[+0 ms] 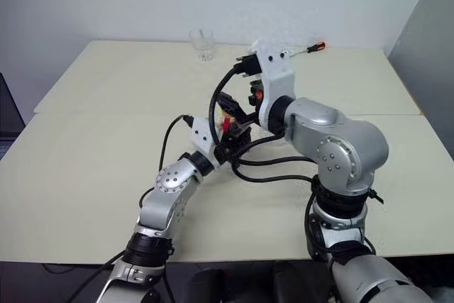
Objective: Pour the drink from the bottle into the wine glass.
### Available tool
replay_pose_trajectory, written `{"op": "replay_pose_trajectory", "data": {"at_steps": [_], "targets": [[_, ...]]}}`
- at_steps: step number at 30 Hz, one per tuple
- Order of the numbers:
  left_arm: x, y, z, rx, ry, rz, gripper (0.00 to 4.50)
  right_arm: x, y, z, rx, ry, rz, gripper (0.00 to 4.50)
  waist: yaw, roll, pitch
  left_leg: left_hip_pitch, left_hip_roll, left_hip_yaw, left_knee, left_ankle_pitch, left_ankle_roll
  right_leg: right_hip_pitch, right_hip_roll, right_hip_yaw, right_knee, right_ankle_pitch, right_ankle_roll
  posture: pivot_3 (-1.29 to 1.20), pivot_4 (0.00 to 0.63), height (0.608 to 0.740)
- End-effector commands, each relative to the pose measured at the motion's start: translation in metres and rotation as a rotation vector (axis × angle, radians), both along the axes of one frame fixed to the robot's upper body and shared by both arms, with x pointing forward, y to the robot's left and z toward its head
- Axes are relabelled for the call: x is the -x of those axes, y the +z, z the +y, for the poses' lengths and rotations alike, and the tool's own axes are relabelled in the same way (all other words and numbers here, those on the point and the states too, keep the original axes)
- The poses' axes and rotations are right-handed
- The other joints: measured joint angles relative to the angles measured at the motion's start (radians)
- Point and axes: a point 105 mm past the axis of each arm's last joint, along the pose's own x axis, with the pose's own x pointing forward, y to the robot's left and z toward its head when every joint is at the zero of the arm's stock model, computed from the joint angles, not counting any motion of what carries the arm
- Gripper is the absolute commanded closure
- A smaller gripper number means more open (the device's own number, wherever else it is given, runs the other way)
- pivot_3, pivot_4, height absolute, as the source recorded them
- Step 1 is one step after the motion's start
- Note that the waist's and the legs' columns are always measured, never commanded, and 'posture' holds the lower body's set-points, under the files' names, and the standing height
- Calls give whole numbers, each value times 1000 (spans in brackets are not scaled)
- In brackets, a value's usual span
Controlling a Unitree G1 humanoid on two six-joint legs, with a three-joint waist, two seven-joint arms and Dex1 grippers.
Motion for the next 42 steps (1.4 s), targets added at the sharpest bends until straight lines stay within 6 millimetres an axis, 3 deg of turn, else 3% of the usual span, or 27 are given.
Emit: {"op": "replay_pose_trajectory", "data": {"at_steps": [1,16,25,26,32,38,42], "targets": [[1,19,-3,16,-10,-80,3583,7,9,6,-6,17,-57,0,0,0,0,0,0,0,0,0,0,0,0,0,0,0,0,0,150,740],[-3,22,0,11,7,-91,3600,9,3,4,3,-20,-68,0,-1,0,0,-1,0,-1,0,0,0,0,1,0,0,-2,4,0,150,740],[-4,21,1,10,12,-92,3601,9,-1,6,1,-11,-54,3146,-1,0,0,-1,0,-1,0,0,0,0,2,-1,0,-2,4,0,150,740],[-4,21,1,9,12,-92,3601,9,-1,6,1,-11,-52,3291,-1,0,0,-1,0,-1,0,0,0,0,2,-1,0,-2,4,0,150,740],[-5,21,2,10,13,-93,3601,7,-5,7,3,-4,-43,3288,-1,0,0,-1,0,-1,0,0,0,0,2,-1,0,-2,4,0,150,740],[-3,21,-1,12,2,-90,3602,-24,-14,-12,135,72,-152,3288,-1,0,0,-1,-1,0,1,0,0,0,1,-2,-1,-2,4,0,150,740],[-5,23,4,5,16,-93,3622,-36,-4,-21,130,189,-188,3288,-1,0,0,-1,-1,0,1,0,0,0,2,-2,-1,-2,4,0,150,740]]}}
